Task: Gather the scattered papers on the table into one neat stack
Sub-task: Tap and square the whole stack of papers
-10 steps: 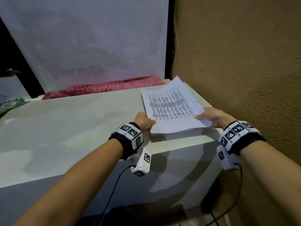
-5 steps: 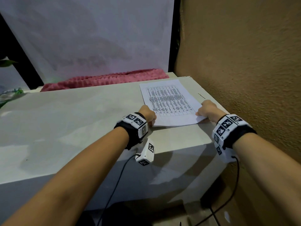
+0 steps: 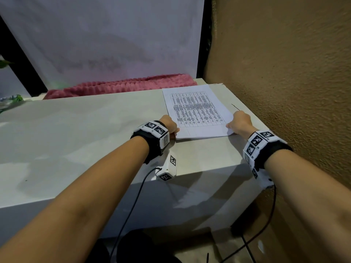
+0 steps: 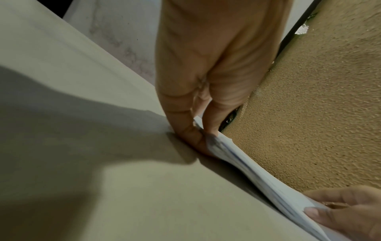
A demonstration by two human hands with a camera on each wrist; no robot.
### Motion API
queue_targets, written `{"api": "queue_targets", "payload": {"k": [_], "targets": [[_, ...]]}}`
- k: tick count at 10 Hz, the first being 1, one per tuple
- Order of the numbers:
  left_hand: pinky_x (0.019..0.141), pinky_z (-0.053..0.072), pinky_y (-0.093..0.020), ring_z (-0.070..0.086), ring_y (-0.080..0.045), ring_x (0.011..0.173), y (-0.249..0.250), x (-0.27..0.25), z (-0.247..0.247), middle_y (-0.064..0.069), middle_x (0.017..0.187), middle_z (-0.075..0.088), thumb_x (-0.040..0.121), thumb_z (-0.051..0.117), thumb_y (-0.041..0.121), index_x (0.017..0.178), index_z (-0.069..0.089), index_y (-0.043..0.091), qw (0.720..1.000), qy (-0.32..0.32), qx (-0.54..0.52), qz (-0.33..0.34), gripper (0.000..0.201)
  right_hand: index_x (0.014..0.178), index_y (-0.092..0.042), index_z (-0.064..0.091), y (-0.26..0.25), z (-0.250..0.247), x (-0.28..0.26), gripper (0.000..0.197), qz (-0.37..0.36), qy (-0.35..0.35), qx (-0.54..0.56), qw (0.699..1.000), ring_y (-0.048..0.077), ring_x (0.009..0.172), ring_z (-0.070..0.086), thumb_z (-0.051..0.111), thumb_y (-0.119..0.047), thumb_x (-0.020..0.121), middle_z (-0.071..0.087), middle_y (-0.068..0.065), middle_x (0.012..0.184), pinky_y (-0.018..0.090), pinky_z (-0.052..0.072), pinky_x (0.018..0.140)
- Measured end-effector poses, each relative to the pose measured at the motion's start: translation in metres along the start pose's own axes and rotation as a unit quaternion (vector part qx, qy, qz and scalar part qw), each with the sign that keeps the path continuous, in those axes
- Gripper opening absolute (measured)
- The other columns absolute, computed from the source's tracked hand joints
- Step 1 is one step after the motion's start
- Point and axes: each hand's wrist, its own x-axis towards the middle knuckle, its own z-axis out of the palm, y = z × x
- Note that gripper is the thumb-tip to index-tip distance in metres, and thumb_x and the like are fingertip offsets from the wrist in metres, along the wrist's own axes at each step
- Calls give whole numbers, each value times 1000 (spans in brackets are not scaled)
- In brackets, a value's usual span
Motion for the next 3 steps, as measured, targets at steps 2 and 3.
{"api": "queue_targets", "payload": {"k": [2, 3], "targets": [[65, 48, -20, 59, -13, 67, 7, -10, -4, -3, 64, 68, 98, 48, 12, 79, 54, -4, 998, -29, 60, -2, 26, 82, 5, 51, 2, 3, 2, 18, 3, -12, 12, 1000, 33, 90, 51, 65, -7, 80, 54, 23, 99, 30, 39, 60], [85, 44, -34, 59, -27, 106, 13, -22, -11, -17, 122, 61, 99, 46, 27, 121, 51, -9, 995, -11, 97, 7, 43, 118, 4, 47, 2, 0, -9, 43, 12, 5, -6, 1000, 41, 119, 40, 59, -22, 86, 38, 25, 133, 44, 42, 90]]}}
